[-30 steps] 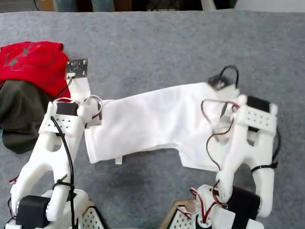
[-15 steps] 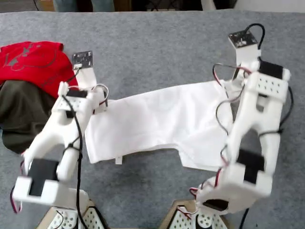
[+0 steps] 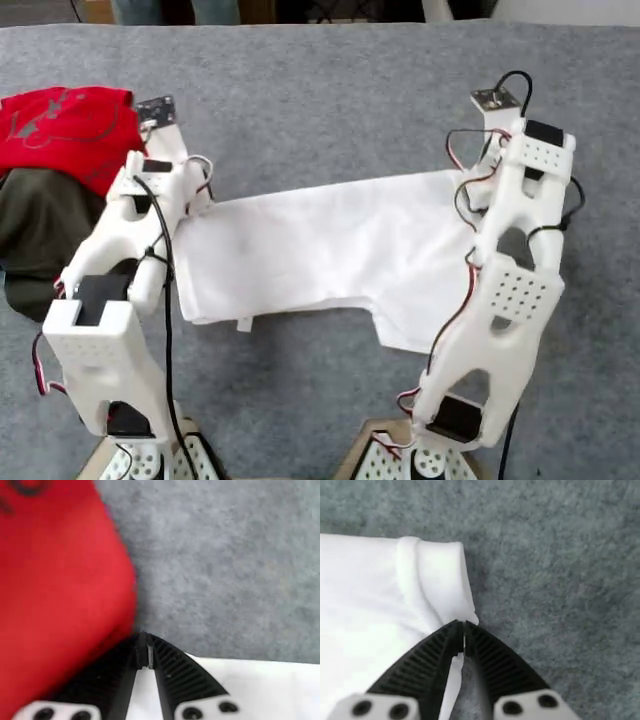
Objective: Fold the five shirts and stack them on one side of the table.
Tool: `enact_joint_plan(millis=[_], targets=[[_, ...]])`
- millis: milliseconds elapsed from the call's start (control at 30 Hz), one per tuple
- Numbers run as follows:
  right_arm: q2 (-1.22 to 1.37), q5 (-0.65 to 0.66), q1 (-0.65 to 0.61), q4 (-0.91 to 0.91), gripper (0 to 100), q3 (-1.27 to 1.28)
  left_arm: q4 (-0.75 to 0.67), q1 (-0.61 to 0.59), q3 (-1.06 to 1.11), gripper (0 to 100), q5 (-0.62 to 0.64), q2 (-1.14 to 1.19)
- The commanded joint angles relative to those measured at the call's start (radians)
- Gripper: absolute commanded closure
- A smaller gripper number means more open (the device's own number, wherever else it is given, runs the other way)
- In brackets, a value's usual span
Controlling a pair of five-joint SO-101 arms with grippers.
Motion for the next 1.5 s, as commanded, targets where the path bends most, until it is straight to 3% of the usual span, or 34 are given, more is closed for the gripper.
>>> enact_joint_plan(millis=[0,233,400,600,800,900,1167,1333,1467], targets=[[0.054,-0.005,0.012,0.061,98.5,-0.148,0.029,-0.048,-0.035,97,0.003,0.0],[0.136,0.023,0.012,0.203,98.5,-0.374,0.032,-0.024,-0.045,97,-0.031,-0.025],[0.137,0.023,0.011,0.373,98.5,-0.611,0.034,0.004,-0.033,97,-0.031,-0.19],[0.117,0.018,-0.006,0.37,98.5,-0.661,0.025,0.008,0.004,97,-0.031,-0.371],[0.177,0.015,-0.054,0.333,98.5,-0.67,-0.114,-0.074,-0.008,97,-0.129,-0.23],[0.188,0.015,-0.057,0.364,98.5,-0.67,-0.103,-0.128,-0.154,97,-0.206,-0.048],[0.154,-0.034,-0.052,0.368,98.5,-0.67,0.413,-0.328,-0.881,97,-0.318,0.451],[0.134,-0.078,-0.052,0.371,98.5,-0.661,0.707,-0.432,-1.305,97,-0.413,0.623],[0.131,-0.08,-0.066,0.371,98.5,-0.662,0.884,-0.447,-1.612,97,-0.474,0.712]])
